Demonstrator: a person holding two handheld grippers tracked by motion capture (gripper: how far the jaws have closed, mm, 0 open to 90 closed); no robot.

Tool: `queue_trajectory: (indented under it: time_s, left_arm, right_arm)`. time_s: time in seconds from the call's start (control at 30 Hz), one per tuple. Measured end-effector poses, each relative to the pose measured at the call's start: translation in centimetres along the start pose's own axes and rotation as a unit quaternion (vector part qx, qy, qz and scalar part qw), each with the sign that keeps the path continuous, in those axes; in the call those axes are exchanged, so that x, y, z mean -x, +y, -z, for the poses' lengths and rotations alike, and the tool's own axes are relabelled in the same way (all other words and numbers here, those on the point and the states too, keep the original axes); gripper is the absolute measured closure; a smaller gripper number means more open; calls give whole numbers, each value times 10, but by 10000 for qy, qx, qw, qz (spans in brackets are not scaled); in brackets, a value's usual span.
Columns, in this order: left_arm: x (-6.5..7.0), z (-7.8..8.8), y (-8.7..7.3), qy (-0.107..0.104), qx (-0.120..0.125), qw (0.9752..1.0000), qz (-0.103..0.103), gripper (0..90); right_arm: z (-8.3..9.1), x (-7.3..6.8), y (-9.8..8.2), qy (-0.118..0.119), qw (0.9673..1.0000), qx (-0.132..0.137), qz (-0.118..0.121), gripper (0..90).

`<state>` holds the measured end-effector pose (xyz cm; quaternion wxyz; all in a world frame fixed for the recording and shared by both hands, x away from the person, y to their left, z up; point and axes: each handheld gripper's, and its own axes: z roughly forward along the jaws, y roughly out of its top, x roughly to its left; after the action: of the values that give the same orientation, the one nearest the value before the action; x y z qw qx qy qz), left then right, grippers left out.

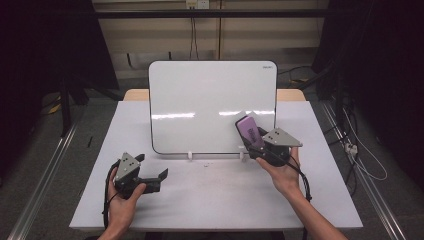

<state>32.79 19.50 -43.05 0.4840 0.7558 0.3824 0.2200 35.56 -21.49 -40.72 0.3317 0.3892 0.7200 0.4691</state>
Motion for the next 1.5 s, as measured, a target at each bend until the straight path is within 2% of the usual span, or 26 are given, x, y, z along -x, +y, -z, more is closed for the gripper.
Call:
queue_trajectory:
  time_s: [0.13,0.27,0.3,0.47,0.6,0.73,0.8,0.93,1.0,1.1,1.17,1.2,1.27,1.3,1.37,1.5]
  left_arm:
    - [-3,-1,-1,21,-17,10000,25,42]
    - [-4,-1,-1,55,50,9999,115,42]
    - [-4,-1,0,64,50,9999,82,43]
    - [0,0,2,31,157,9998,89,59]
    - [3,-3,8,12,215,9997,91,63]
    - [8,-7,16,2,466,9989,23,69]
    - [11,-10,20,-83,515,9985,140,74]
    - [21,-14,29,-149,649,9978,-48,74]
    - [26,-15,34,-265,755,9968,-63,72]
    - [33,-19,43,-419,1043,9936,113,52]
    - [37,-21,48,-541,1181,9914,144,50]
    - [39,-23,50,-550,1220,9908,191,50]
    - [40,-29,52,-727,1247,9888,375,52]
    - [41,-31,53,-750,1262,9880,474,56]
    - [42,-37,55,-778,1313,9868,541,64]
    - [44,-45,62,-872,1466,9831,666,106]
  right_arm:
    - [-2,-2,-1,145,9995,112,-261,418]
    - [-5,-9,-2,350,9981,149,-477,418]
    - [-5,-12,-2,409,9977,150,-518,417]
    - [-6,-28,-2,617,9966,240,-484,417]
    - [-9,-37,-3,756,9951,290,-560,418]
    - [-11,-44,-4,898,9927,331,-728,417]
    - [-12,-46,-5,989,9910,362,-831,417]
    - [-12,-52,-3,1124,9875,466,-1003,417]
    - [-13,-54,-3,1184,9855,523,-1097,418]
    - [-16,-58,-2,1263,9827,610,-1213,417]
    - [-19,-62,-1,1320,9813,640,-1248,417]
    - [-20,-64,0,1337,9806,660,-1274,417]
    - [-22,-68,0,1412,9783,693,-1350,417]
    - [-24,-70,1,1421,9780,712,-1353,417]
    - [-26,-73,2,1495,9757,745,-1420,417]
    - [-30,-78,2,1575,9735,780,-1464,417]
